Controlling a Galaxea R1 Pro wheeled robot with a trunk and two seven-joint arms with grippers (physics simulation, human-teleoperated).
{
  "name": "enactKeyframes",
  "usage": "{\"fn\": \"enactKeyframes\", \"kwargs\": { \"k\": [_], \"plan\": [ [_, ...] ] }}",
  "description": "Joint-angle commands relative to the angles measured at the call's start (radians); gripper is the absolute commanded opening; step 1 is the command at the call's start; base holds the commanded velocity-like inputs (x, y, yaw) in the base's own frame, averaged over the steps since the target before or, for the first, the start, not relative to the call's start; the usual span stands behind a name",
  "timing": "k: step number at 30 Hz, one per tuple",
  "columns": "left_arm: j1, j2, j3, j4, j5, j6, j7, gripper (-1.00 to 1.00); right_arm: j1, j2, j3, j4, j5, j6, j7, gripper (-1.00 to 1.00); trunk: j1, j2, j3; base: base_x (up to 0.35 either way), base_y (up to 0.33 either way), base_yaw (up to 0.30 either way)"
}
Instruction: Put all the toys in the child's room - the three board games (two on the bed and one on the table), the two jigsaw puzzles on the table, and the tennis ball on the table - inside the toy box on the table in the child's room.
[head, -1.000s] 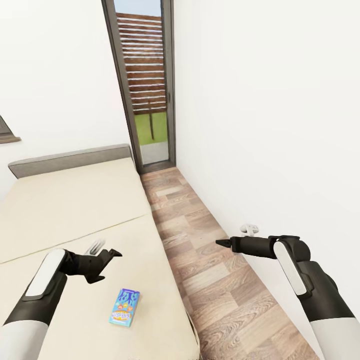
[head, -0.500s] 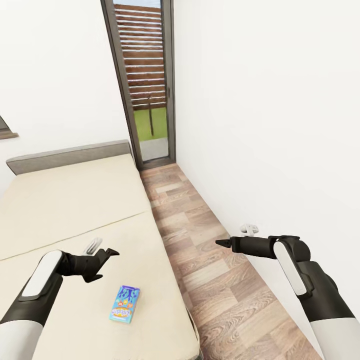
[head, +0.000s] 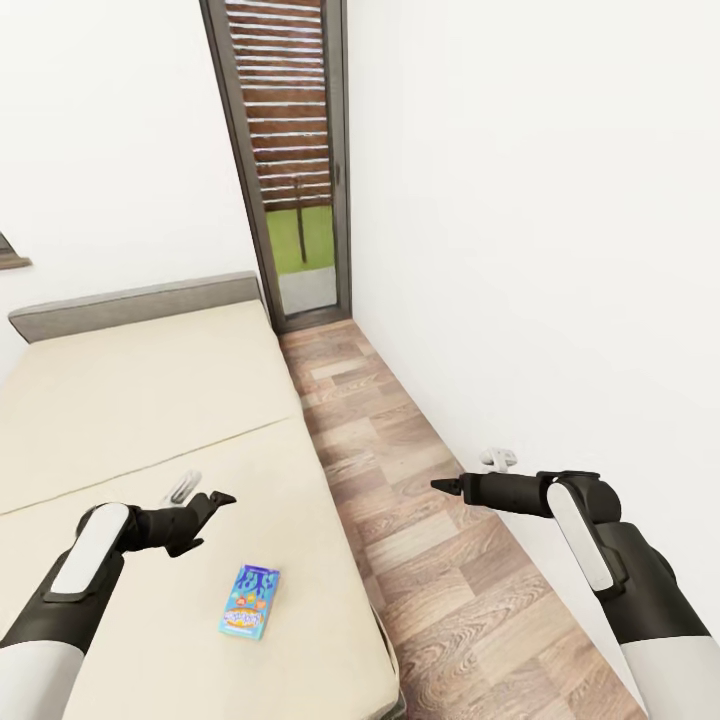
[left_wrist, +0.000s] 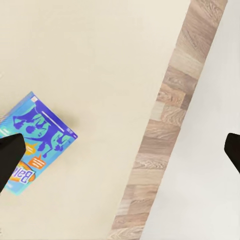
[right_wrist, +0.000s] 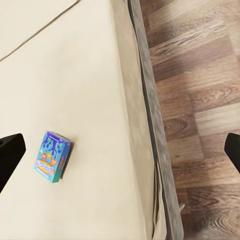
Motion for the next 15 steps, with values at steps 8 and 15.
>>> {"fn": "enactKeyframes", "kwargs": {
  "k": [8,15],
  "plan": [
    [-0.005,0.001,0.001,0.049,-0.072,-0.041,-0.045,1.00,0.000,-0.001,0.001,-0.003,0.010,0.002,0.011,1.00,0.000,-0.001,-0.014,0.000,0.000,0.000],
    [-0.010,0.000,-0.004,0.089,-0.130,-0.133,-0.062,1.00,0.001,-0.001,0.001,-0.009,0.010,0.002,0.011,1.00,0.000,-0.001,-0.025,0.000,0.000,0.000]
  ]
}}
